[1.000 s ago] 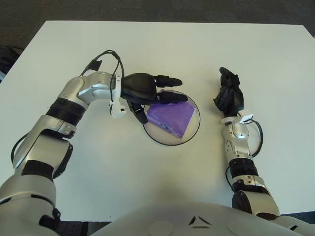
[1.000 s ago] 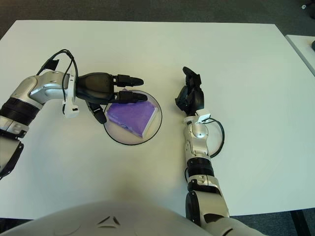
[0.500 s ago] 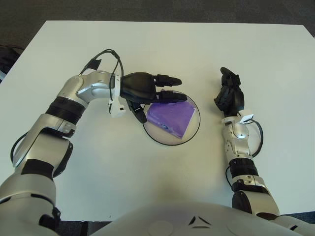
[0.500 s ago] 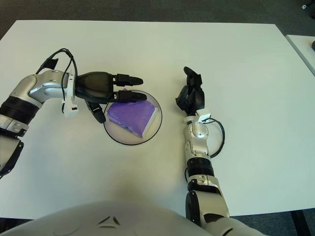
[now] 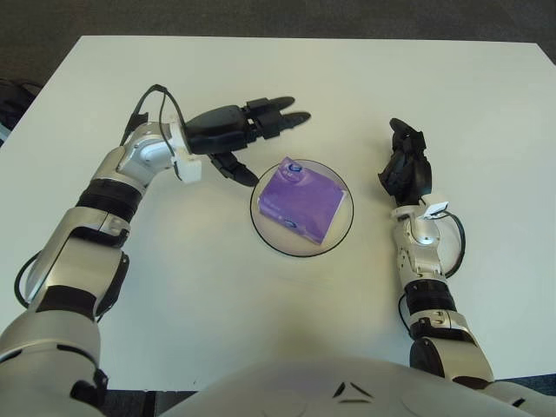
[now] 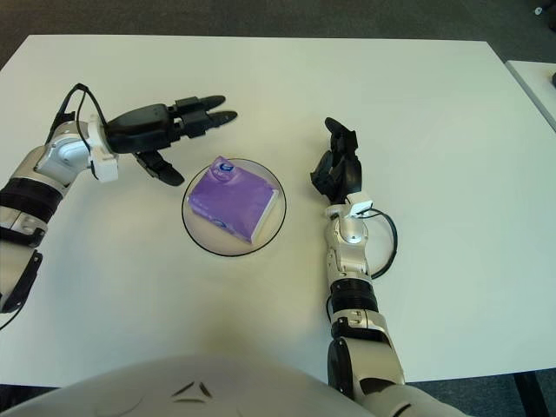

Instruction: Put the tissue paper into the plate.

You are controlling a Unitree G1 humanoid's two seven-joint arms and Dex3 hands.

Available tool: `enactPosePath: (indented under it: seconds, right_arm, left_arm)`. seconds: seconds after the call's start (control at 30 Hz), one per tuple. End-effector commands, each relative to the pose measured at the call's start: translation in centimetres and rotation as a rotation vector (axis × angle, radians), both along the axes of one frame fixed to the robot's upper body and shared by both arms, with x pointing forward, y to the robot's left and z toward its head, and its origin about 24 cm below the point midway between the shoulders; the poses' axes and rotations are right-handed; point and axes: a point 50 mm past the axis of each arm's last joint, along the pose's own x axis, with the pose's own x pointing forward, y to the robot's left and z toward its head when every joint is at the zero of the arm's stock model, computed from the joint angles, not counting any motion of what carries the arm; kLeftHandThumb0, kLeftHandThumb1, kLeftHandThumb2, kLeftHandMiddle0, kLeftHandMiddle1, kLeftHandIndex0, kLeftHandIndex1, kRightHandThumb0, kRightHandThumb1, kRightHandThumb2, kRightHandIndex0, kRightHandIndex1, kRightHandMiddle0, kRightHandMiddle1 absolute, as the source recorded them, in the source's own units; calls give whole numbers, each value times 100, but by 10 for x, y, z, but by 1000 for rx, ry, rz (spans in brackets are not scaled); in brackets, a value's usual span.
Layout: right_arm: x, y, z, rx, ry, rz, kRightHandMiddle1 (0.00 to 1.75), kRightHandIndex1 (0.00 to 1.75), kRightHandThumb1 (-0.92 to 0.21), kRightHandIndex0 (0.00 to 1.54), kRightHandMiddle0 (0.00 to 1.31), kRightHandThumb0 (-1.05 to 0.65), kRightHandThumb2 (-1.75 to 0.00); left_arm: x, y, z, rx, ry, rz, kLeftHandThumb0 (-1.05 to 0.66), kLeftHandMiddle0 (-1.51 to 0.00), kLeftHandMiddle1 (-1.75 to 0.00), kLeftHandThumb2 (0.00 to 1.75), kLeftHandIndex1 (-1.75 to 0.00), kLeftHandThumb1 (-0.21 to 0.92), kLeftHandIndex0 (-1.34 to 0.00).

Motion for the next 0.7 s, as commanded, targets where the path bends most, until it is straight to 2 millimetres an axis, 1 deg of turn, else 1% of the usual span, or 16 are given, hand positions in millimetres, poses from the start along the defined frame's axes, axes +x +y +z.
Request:
enactPosePath:
  seconds: [0.0, 0.03, 0.13, 0.23, 0.27, 0.3, 0.4, 0.47, 0.67]
  right_arm:
    - [-41, -2, -72, 44, 328, -21, 74, 3, -92, 33, 0, -49, -98]
    - [-42, -2, -72, 44, 328, -21, 74, 3, -92, 33, 0, -49, -98]
    - [-44, -3, -73, 41, 329, -19, 74, 3, -92, 33, 0, -49, -98]
    - [-47, -4, -73, 40, 328, -19, 73, 3, -92, 34, 0, -49, -99]
    - [-47, -5, -73, 40, 328, -19, 73, 3, -92, 34, 0, -49, -99]
    - [-48, -5, -76, 41, 335, -18, 73, 3, -92, 34, 0, -49, -99]
    - [-50, -6, -82, 42, 359, -18, 73, 3, -92, 34, 0, -48, -99]
    - [-51, -6, -83, 42, 364, -18, 73, 3, -92, 34, 0, -48, -99]
    - [-51, -6, -85, 49, 375, -24, 72, 3, -92, 34, 0, -47, -98]
  left_arm:
    - [9, 33, -3, -148, 214, 115, -105, 0, 0, 64, -10, 92, -1]
    - [10, 37, -5, -163, 243, 128, -105, 0, 0, 65, -10, 92, -1]
    - [19, 50, -30, -251, 348, 261, -105, 0, 0, 71, -9, 92, 0]
    - [23, 54, -48, -350, 397, 351, -105, 0, 0, 78, -5, 92, 0]
    - [24, 55, -51, -367, 403, 366, -105, 0, 0, 80, -4, 92, 0]
    - [23, 56, -58, -405, 413, 399, -105, 0, 0, 81, -4, 92, 0]
    - [22, 52, -61, -576, 354, 457, -105, 0, 0, 90, -1, 92, 0]
    - [21, 49, -63, -624, 344, 477, -104, 0, 0, 97, 0, 92, 0]
    - [21, 47, -74, -742, 375, 574, -103, 0, 0, 105, 0, 92, 0]
